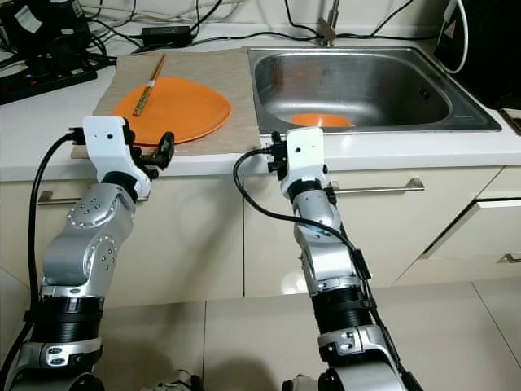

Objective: Kitchen organization

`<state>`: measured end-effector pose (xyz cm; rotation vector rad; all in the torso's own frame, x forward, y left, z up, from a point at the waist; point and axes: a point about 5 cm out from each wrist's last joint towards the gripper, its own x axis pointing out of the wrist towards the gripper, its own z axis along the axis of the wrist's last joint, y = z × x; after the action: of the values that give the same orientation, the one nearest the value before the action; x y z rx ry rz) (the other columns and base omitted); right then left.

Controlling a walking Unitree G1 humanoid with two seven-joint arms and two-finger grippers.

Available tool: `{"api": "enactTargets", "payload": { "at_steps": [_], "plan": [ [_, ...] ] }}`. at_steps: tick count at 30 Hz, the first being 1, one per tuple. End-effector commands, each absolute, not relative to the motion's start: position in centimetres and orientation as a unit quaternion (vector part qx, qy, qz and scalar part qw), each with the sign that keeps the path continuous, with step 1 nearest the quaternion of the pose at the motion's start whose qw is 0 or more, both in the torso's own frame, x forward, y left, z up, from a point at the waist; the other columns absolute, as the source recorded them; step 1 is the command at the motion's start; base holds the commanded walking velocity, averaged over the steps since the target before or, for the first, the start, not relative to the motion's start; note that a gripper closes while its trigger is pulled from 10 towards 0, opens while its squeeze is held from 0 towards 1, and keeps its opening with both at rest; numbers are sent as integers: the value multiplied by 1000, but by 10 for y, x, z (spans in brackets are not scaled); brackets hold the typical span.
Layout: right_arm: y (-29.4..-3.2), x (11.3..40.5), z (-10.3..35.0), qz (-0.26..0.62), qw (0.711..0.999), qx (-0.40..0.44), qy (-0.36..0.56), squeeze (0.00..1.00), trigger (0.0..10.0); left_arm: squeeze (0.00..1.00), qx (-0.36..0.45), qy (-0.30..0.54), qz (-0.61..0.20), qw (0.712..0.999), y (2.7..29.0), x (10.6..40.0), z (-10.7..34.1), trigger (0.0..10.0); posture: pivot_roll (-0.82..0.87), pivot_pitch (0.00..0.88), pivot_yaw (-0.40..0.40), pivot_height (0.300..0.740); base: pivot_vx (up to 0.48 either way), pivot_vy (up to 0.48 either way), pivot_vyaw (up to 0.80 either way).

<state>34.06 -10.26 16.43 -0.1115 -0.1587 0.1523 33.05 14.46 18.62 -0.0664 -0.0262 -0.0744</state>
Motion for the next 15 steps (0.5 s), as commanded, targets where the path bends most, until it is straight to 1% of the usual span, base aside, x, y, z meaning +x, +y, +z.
{"api": "enactTargets", "payload": {
  "at_steps": [1,2,5,15],
  "plan": [
    [-101,338,163,79,992,-61,-82,0,10000,0,-31,-19,-46,998,141,331,188,10000,-9,0,38,707,0,0,0],
    [-101,337,161,80,992,-62,-80,0,10000,0,-29,-21,-48,998,140,331,189,10000,-9,0,38,707,0,0,0],
    [-100,336,159,82,992,-62,-77,0,10000,0,-24,-24,-50,998,140,331,189,10000,-7,0,38,707,301,0,0],
    [-96,332,150,89,991,-66,-69,0,10000,0,-23,-31,-53,998,138,331,191,10000,-4,0,38,707,386,0,0]
  ]
}}
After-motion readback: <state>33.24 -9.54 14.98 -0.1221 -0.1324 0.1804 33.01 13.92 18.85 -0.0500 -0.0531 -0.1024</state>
